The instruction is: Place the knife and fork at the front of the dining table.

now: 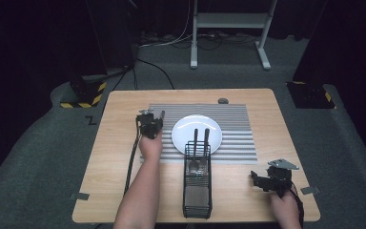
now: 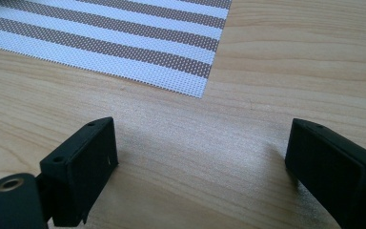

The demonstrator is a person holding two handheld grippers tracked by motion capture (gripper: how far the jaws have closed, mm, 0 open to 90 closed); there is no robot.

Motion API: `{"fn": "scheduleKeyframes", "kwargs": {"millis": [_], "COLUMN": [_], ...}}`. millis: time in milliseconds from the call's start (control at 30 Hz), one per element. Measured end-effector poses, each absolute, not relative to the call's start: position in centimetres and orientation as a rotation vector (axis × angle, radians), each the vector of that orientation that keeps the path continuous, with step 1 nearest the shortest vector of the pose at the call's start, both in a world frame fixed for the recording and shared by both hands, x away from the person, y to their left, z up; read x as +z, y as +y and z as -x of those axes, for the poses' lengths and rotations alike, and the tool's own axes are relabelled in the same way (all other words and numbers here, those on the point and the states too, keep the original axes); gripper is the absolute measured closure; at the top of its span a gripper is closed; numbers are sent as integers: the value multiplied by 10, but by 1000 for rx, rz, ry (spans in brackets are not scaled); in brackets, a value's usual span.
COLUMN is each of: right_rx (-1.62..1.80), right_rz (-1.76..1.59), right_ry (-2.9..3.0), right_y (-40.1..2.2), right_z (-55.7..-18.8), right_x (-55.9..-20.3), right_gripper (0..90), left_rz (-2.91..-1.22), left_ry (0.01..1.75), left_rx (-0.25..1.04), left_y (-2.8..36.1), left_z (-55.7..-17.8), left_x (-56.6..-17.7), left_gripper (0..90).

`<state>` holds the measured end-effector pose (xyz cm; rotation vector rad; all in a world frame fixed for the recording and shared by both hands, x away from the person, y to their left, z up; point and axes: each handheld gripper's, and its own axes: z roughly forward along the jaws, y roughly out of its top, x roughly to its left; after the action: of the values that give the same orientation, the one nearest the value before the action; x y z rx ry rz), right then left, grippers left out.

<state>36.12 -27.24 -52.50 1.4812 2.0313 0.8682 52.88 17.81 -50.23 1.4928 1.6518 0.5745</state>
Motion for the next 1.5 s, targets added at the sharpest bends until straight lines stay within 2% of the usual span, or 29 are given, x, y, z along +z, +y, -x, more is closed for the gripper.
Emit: {"fn": "scheduleKeyframes", "kwargs": {"millis": [100,367,467,567,700,900,1133,1500], "right_rx": [868,868,868,868,868,867,867,868], "right_rz": [-1480,-1480,-1480,-1479,-1479,-1479,-1479,-1481], "right_ry": [2032,2032,2032,2032,2032,2032,2032,2032], "right_y": [-272,-272,-272,-272,-272,-272,-272,-272], "right_z": [-361,-361,-361,-361,-361,-361,-361,-361], "right_x": [-525,-525,-525,-525,-525,-525,-525,-525], "right_gripper": [101,100,100,100,100,101,100,100], "left_rz": [-1520,-1546,-1567,-1571,-1561,-1635,-1720,-1845], "left_ry": [1642,1631,1605,1573,1569,1560,1629,1570], "left_rx": [632,646,672,706,718,751,803,825], "left_y": [180,184,181,184,190,194,196,183], "left_z": [-527,-517,-504,-490,-472,-443,-404,-389], "left_x": [-497,-496,-497,-498,-501,-509,-523,-524], "left_gripper": [703,658,675,740,748,743,676,640]}}
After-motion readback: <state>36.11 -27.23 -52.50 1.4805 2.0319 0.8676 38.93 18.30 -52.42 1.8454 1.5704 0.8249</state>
